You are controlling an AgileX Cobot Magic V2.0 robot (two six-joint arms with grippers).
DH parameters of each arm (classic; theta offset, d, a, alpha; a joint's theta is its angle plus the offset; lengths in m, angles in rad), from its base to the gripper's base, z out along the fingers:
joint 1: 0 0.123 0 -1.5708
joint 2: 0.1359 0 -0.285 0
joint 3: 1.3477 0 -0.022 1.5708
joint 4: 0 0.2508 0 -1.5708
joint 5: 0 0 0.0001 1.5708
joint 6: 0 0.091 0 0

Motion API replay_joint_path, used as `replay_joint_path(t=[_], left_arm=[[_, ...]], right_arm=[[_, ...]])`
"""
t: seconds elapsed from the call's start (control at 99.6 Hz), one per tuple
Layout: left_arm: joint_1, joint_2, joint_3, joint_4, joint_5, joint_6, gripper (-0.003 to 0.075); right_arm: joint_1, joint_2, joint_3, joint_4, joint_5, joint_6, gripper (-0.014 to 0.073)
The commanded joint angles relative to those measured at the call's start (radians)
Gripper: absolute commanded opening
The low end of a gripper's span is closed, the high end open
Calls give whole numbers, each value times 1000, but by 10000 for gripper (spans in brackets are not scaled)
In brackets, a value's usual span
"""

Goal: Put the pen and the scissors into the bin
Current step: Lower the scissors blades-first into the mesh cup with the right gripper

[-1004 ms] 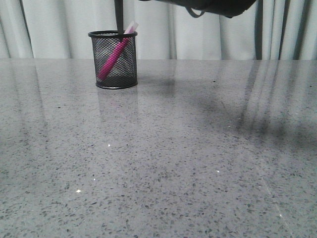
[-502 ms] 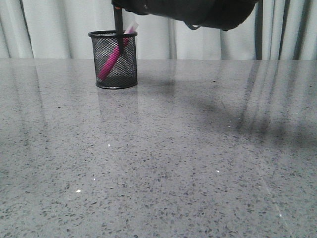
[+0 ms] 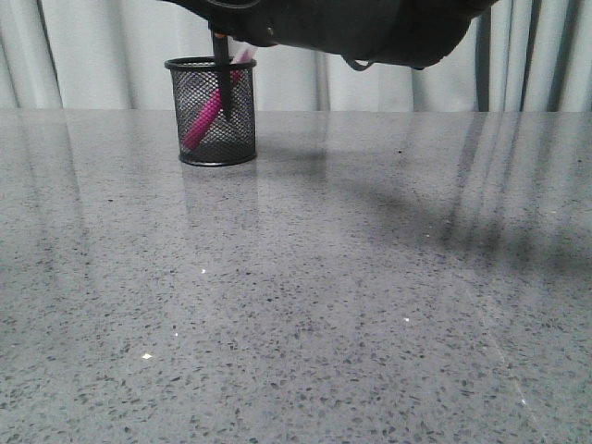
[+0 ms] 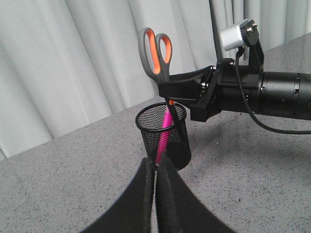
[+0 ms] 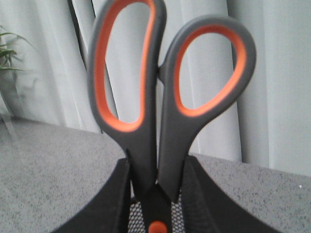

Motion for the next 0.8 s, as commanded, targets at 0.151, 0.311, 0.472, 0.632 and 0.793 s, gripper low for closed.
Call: replay_joint_path(t=[0.151, 0.311, 0.472, 0.632, 0.793], left_arm=[[-6, 7, -26, -55, -22, -3, -22], [-6, 7, -26, -55, -22, -3, -22], [-6, 7, -26, -55, -22, -3, -22], [-6, 7, -26, -55, -22, -3, -22], [-6, 7, -26, -55, -20, -3, -22]], right_arm=[[-3, -53, -32, -9, -76, -7, -76], [-3, -53, -32, -9, -61, -7, -76], [-3, -52, -32, -9, -25, -7, -76], [-3, -52, -32, -9, -5, -7, -76], [-3, -52, -32, -9, -2, -7, -76]])
